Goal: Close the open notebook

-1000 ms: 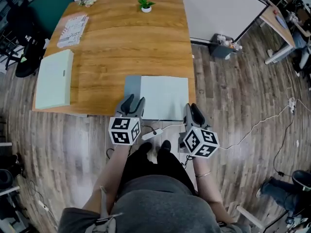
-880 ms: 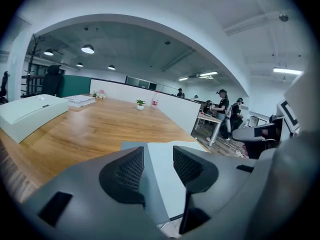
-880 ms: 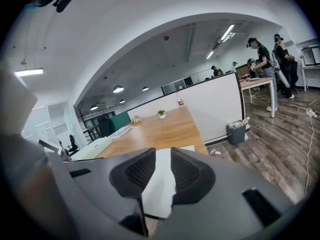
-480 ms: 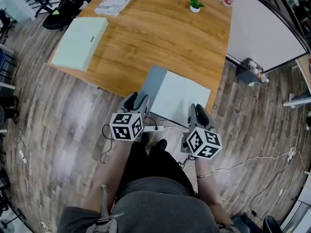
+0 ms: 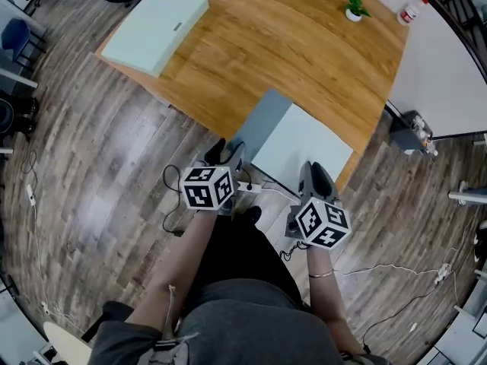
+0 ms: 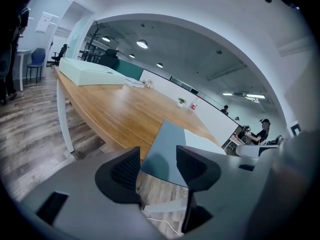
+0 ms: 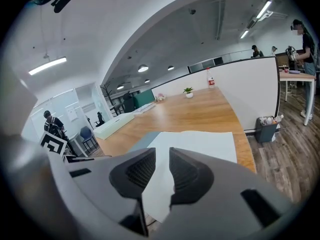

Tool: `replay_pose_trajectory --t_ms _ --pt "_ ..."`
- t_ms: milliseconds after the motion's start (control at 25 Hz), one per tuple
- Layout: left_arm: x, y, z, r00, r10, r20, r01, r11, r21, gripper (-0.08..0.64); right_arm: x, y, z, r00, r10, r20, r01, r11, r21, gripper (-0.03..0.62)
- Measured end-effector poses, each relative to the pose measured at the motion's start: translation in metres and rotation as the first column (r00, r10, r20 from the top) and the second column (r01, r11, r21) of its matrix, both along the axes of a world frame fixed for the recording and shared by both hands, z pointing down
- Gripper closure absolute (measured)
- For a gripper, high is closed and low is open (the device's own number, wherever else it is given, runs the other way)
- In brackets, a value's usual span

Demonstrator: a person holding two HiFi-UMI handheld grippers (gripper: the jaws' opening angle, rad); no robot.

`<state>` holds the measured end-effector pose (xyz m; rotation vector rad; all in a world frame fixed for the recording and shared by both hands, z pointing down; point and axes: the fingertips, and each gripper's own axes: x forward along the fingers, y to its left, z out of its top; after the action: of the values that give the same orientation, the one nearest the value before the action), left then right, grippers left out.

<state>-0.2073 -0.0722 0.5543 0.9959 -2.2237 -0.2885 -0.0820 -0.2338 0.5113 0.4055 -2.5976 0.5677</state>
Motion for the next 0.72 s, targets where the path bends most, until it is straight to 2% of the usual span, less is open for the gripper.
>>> replay_pose_trajectory --t_ms 400,720 --pt "0.007 0.005 0.027 0.990 -0.064 -0.126 0.070 0.997 0.043 0.344 -0.001 0.009 0.010 0.999 -0.035 -0.030 0.034 0.999 -0.006 0.506" --pt "0.008 0.006 0.032 0.974 -0.077 -0.214 0.106 0.986 0.132 0.378 0.010 0.007 0.009 1.000 0.000 -0.030 0.000 1.000 -0.009 0.509"
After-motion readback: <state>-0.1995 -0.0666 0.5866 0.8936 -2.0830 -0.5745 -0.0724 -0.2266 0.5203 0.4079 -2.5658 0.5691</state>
